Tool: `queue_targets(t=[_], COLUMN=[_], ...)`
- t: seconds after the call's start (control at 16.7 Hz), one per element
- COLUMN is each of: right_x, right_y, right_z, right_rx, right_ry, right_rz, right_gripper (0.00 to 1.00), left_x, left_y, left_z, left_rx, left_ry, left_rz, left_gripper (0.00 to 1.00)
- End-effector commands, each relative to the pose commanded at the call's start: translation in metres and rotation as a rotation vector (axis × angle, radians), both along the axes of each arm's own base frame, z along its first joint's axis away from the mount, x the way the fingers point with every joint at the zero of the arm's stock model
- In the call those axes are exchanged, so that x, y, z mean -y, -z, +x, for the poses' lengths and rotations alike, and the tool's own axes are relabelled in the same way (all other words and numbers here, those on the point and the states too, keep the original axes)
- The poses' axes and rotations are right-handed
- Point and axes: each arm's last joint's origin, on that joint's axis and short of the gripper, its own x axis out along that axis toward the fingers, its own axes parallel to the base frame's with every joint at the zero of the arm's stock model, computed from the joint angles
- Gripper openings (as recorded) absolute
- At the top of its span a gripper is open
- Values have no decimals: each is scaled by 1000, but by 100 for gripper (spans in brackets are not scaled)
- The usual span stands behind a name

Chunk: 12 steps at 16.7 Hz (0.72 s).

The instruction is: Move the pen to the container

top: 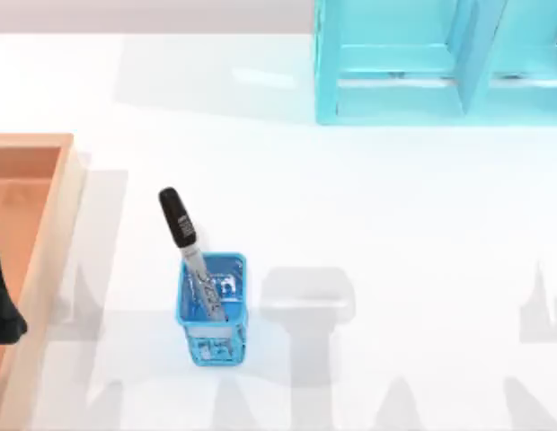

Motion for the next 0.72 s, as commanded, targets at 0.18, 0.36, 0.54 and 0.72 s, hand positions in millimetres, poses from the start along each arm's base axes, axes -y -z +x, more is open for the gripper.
queue_targets(t=[0.18,0.36,0.54,0.72], right_x=[0,0,0,0], right_y=[0,0,0,0], right_z=[0,0,0,0], right_rx=[0,0,0,0], right_ry=[0,0,0,0], right_rz=[0,0,0,0], right_gripper=[100,100,100,100], left_x=[0,2,7,13], left_y=[3,16,25,28], left_z=[1,7,15,22], left_rx=[-12,-75,-125,-142], left_ry=[4,42,113,212], left_rz=[-4,-36,-93,-162], left_gripper=[100,100,100,100])
